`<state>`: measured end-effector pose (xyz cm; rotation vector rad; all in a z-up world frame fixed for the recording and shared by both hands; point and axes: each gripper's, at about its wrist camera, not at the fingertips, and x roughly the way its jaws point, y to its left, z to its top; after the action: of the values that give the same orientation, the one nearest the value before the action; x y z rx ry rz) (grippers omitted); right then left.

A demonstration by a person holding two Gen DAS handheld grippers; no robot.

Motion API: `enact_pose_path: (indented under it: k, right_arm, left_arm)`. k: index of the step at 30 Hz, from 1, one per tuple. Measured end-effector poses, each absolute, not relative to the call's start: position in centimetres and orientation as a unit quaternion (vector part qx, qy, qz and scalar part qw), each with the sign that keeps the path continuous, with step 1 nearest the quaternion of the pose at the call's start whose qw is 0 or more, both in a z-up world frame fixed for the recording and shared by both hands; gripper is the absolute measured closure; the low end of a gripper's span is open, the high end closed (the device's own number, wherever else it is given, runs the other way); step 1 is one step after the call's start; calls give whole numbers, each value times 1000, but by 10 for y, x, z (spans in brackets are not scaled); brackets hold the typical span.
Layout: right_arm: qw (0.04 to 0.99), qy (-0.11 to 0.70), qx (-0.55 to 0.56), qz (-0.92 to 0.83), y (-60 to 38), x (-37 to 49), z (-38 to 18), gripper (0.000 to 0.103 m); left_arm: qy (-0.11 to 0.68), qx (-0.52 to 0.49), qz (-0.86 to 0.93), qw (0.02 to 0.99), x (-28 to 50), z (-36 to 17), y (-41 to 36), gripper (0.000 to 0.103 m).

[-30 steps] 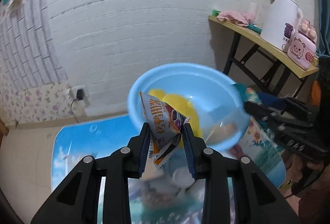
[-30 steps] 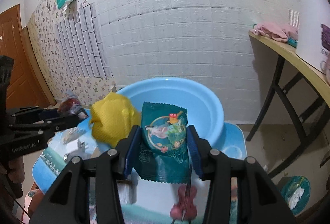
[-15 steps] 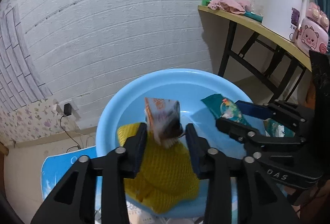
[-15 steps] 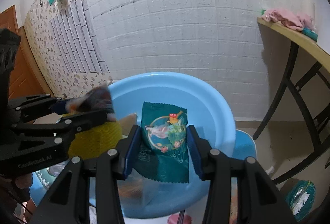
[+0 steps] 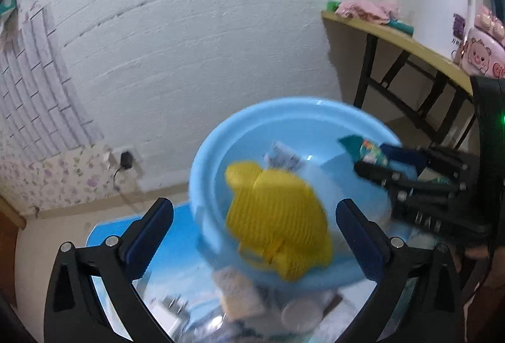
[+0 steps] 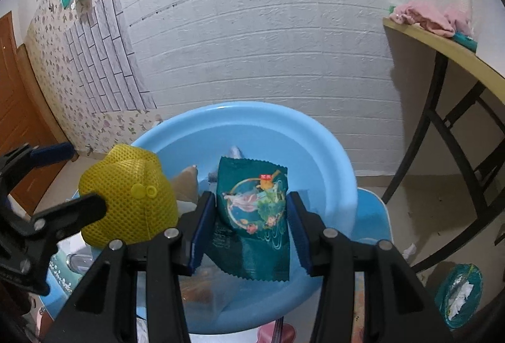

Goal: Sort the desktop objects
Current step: 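Carry the snack bag and green packet over the basin and release both, then withdraw both grippers from the basin back over the table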

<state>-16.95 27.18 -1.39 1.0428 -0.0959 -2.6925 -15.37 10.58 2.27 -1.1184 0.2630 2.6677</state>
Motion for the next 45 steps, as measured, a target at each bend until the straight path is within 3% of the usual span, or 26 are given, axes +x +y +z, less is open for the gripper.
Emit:
enact_pose_path:
  k: [7, 16, 28, 29, 31, 36, 40, 45]
  right_arm:
    - [110, -41, 364, -924, 271, -158, -8, 38]
    - [90, -32, 353, -931, 268, -126, 7, 38]
    - [93, -29, 317, -944, 252, -74, 29, 37]
    - [93, -27, 318, -943, 249, -71, 29, 36]
    - [95, -28, 325, -940, 246, -68, 25, 17]
    - [95, -24, 339, -936, 237, -57, 11, 0]
    - [137, -39, 332, -932, 231, -49, 1, 0]
    - [121, 6, 357, -926, 219, -45, -9, 0]
  left_arm:
    - [59, -384, 916, 103, -121, 24, 67, 0]
    - [15, -394, 915, 88, -86, 19, 25, 0]
    - [18, -374, 925, 70, -45, 25, 4, 0]
    - [17, -372, 925, 70, -42, 24, 2, 0]
    - [16, -373, 925, 68, -39, 22, -1, 0]
    - [12, -380, 923, 61, -32, 12, -10, 0]
    - [9, -382, 922, 59, -28, 7, -15, 0]
    - [8, -380, 923, 57, -26, 4, -20, 0]
